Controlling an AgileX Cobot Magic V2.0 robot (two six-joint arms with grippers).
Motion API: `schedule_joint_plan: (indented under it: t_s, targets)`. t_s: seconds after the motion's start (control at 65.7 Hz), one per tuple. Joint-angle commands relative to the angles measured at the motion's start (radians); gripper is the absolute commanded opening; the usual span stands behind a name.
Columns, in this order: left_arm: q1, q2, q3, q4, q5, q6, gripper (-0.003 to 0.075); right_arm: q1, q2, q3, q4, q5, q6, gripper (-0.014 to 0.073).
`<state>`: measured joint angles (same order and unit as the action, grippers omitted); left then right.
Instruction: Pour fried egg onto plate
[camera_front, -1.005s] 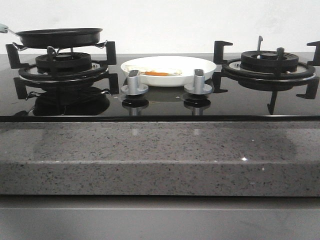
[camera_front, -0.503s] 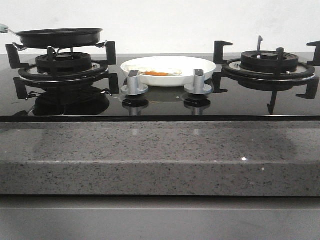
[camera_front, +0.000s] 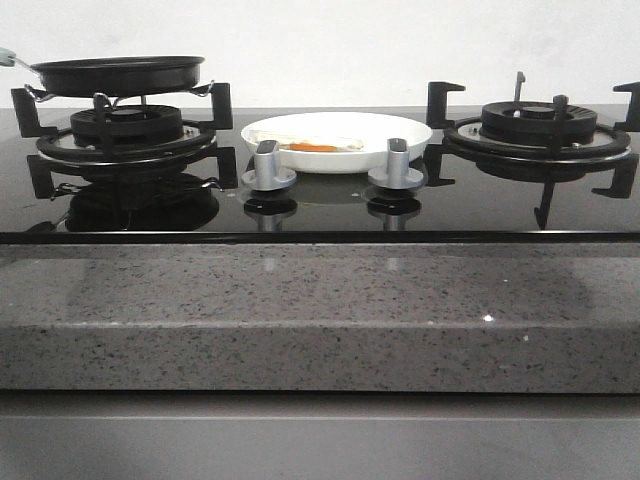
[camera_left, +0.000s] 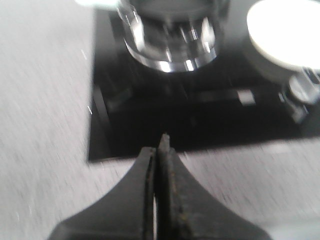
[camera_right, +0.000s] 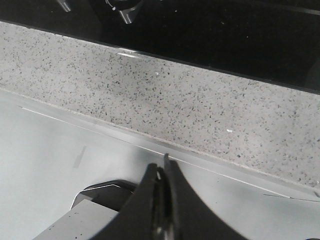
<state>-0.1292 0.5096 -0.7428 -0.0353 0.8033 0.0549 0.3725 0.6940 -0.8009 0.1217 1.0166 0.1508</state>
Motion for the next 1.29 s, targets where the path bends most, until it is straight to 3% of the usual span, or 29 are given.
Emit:
schedule_joint_plan:
  t_s: [0.0, 0.244, 0.396, 0.624, 1.279]
  targets:
    - [0.007, -0.057, 0.067, -0.004, -0.209, -0.01, -0.002, -0.001, -0.003, -0.024, -0.007, -0.048, -0.005, -0.011]
    - [0.035, -0.282, 0.43, -0.01, -0.62, -0.01, -0.002, -0.001, -0.003, -0.024, -0.007, -0.048, -0.005, -0.011]
    - [0.058, -0.414, 0.618, -0.018, -0.746, -0.01, -0.002, -0.001, -0.003, -0.024, -0.007, -0.048, -0.005, -0.011]
    - [0.068, -0.51, 0.755, -0.018, -0.913, -0.01, -0.002, -0.001, -0.003, -0.024, -0.007, -0.048, -0.005, -0.011]
    - [0.087, -0.527, 0.753, -0.018, -0.915, -0.01, -0.002, -0.001, -0.003, -0.024, -0.007, -0.047, -0.005, -0.011]
